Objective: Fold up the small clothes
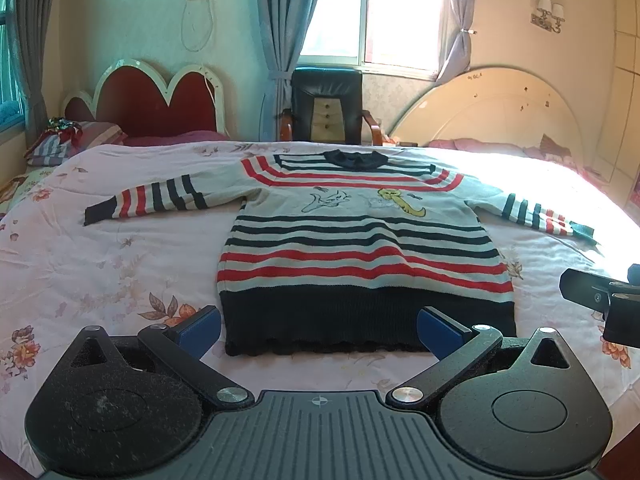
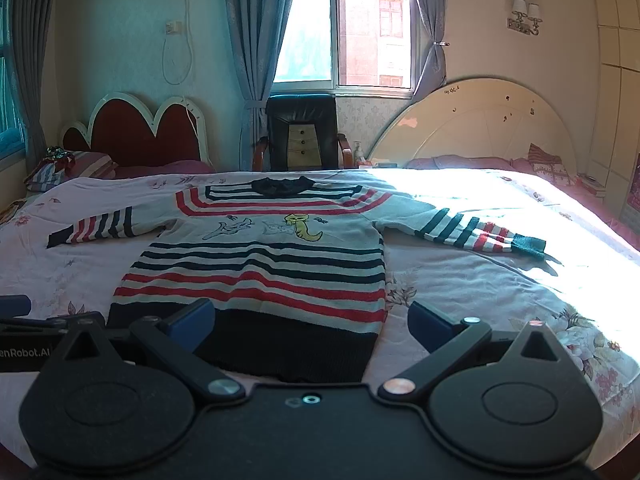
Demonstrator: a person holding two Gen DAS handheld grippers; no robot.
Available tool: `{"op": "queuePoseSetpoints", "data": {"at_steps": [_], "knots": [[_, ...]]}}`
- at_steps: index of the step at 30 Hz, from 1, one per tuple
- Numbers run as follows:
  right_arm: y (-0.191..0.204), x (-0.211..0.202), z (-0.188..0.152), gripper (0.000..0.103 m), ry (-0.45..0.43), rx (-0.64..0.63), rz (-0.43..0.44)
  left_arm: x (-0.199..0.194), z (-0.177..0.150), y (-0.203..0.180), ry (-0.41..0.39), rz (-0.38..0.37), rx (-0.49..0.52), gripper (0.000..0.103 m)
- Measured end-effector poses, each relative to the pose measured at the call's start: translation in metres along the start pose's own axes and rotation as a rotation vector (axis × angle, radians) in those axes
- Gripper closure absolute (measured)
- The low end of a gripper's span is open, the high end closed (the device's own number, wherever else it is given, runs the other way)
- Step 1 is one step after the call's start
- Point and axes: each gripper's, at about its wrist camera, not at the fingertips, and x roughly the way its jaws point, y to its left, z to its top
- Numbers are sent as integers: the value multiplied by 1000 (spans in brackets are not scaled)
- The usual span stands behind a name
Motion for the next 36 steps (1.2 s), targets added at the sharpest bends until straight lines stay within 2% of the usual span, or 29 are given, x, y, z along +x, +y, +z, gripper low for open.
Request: {"op": "queuePoseSetpoints", "data": {"at_steps": [36], "knots": [[2,2,1,1,-3,-4,0,3,2,-1,2,-2,4,0]]}}
